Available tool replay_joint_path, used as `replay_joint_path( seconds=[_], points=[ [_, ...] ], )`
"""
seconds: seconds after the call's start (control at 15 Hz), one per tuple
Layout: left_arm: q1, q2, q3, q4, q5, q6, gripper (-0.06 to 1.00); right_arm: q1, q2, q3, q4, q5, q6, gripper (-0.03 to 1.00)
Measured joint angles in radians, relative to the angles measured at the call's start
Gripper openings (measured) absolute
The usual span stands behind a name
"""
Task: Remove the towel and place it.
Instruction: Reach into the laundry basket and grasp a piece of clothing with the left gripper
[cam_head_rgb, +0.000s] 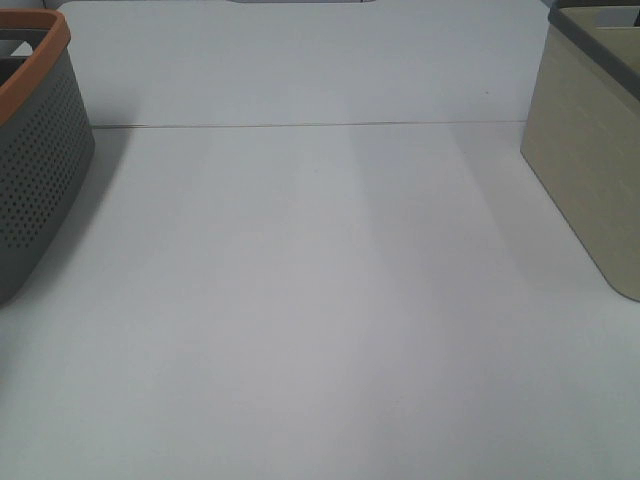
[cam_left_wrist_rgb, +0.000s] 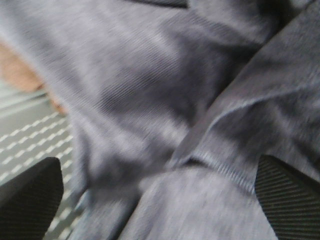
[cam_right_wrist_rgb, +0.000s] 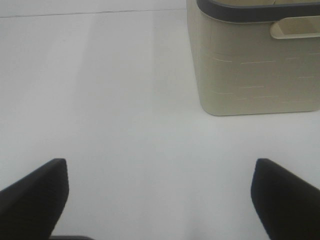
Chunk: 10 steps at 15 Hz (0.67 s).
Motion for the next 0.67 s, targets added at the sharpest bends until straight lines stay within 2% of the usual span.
replay_joint_path(
  seconds=[0.27,0.53,0.6,0.67],
  points=[
    [-0.019,0.052,0.000,-0.053,-0.017,0.035,0.94,0.000,0.000,0.000,0.000,0.000,0.000,0.96],
    [-0.035,0.056,0.000,-0.059,-0.017,0.037,0.78,0.000,0.000,0.000,0.000,0.000,0.000,0.96],
    [-0.036,0.056,0.000,-0.063,-0.016,0.034,0.66,0.000,0.000,0.000,0.000,0.000,0.000,0.96],
    [-0.036,0.056,0.000,-0.063,-0.016,0.034,0.66,0.000,0.000,0.000,0.000,0.000,0.000,0.96]
  ],
)
